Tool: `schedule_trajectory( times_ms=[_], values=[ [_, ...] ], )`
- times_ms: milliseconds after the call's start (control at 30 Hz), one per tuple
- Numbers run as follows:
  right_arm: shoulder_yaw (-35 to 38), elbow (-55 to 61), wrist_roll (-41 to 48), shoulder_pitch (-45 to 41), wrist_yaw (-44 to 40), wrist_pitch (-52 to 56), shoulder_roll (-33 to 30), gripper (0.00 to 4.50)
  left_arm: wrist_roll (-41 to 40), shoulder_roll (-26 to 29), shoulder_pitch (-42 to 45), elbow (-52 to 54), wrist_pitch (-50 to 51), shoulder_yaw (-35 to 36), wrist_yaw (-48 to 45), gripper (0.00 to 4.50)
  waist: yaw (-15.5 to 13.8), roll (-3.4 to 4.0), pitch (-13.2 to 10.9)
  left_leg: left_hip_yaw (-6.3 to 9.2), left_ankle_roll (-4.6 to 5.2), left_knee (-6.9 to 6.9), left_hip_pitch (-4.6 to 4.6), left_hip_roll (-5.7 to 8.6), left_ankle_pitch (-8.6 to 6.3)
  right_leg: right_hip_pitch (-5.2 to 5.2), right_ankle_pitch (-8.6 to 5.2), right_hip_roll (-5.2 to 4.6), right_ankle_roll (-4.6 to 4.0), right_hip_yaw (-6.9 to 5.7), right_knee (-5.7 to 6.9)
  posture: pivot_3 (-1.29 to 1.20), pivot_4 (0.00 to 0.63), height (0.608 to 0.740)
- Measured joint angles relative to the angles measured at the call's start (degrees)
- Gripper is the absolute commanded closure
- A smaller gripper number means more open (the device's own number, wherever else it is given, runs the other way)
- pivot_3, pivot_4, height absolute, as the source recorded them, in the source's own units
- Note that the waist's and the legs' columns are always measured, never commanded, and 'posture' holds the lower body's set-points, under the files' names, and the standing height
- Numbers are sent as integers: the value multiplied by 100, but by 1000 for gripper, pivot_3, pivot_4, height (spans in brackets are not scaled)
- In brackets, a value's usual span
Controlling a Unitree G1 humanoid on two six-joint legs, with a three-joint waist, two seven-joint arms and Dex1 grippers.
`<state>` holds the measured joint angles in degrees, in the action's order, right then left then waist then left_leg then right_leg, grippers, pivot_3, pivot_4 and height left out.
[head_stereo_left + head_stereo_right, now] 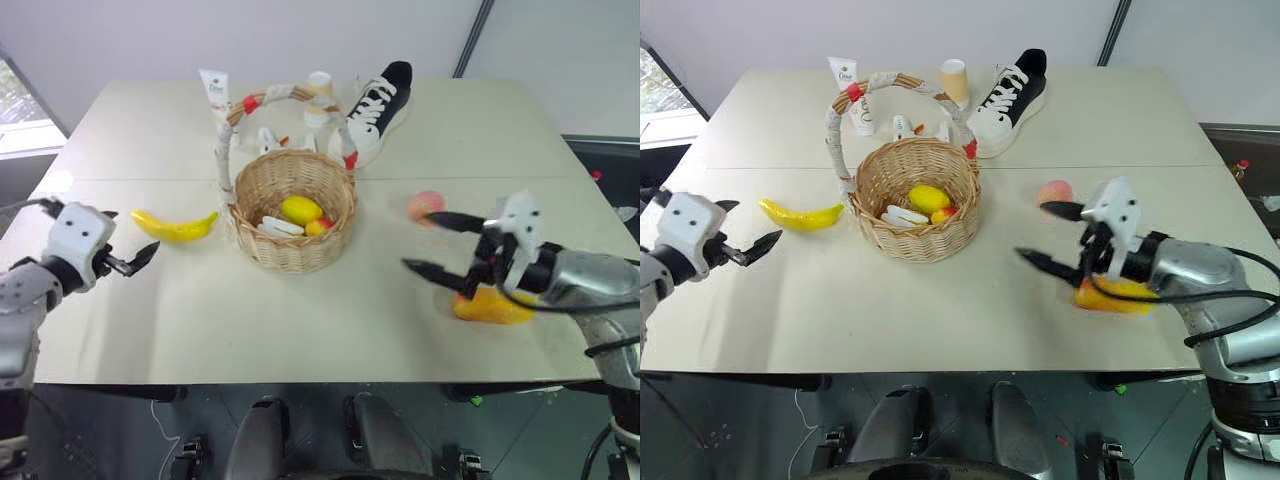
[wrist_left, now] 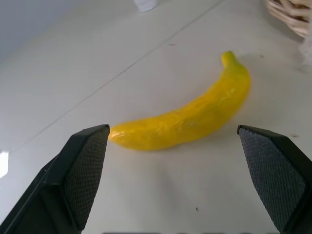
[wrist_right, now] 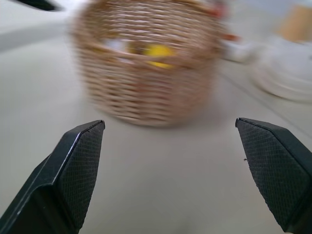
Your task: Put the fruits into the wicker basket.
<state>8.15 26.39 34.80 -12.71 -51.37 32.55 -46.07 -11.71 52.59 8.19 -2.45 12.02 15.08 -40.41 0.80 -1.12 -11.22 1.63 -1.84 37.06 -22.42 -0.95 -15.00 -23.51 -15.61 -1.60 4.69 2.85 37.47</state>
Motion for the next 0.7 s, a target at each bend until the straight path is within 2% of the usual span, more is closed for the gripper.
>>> schedule_trajectory(
  times_ms=[133, 267, 567, 667, 700],
  values=[
    [-512, 380, 166, -461, 66, 276, 256, 15, 447, 286, 840, -813, -328, -799, -687, 0, 29, -1, 0, -12, 0, 3, 0, 3, 0, -2, 0, 12, -1, -2, 0, 0, 150, 740],
    [-954, 588, 243, -688, 134, 368, 484, 15, 822, 343, 1815, -1785, -687, -1451, -1374, 0, 17, -1, 0, -13, 2, 3, -10, 6, -1, -7, 0, 14, -1, -9, 1, 0, 150, 740],
    [-1212, 607, 141, -692, 291, 344, 707, 15, 1540, -124, 3511, -4234, -1416, -2373, -2210, 0, 13, -3, 0, -12, 9, 14, -21, 12, -4, -13, 1, 14, 1, -12, 4, 0, 150, 740],
    [-1220, 615, 117, -677, 357, 327, 730, 0, 1699, -250, 3876, -4837, -1713, -2455, -2250, 854, 12, -3, 0, -11, 9, 15, -19, 12, -4, -12, 1, 14, 2, -12, 6, 0, 150, 740],
    [-1225, 620, 100, -671, 384, 323, 739, 0, 1729, -303, 3947, -4978, -1797, -2460, -2264, 1346, 13, -3, 0, -11, 9, 16, -19, 12, -4, -12, 1, 14, 2, -12, 6, 0, 150, 740]
  ],
)
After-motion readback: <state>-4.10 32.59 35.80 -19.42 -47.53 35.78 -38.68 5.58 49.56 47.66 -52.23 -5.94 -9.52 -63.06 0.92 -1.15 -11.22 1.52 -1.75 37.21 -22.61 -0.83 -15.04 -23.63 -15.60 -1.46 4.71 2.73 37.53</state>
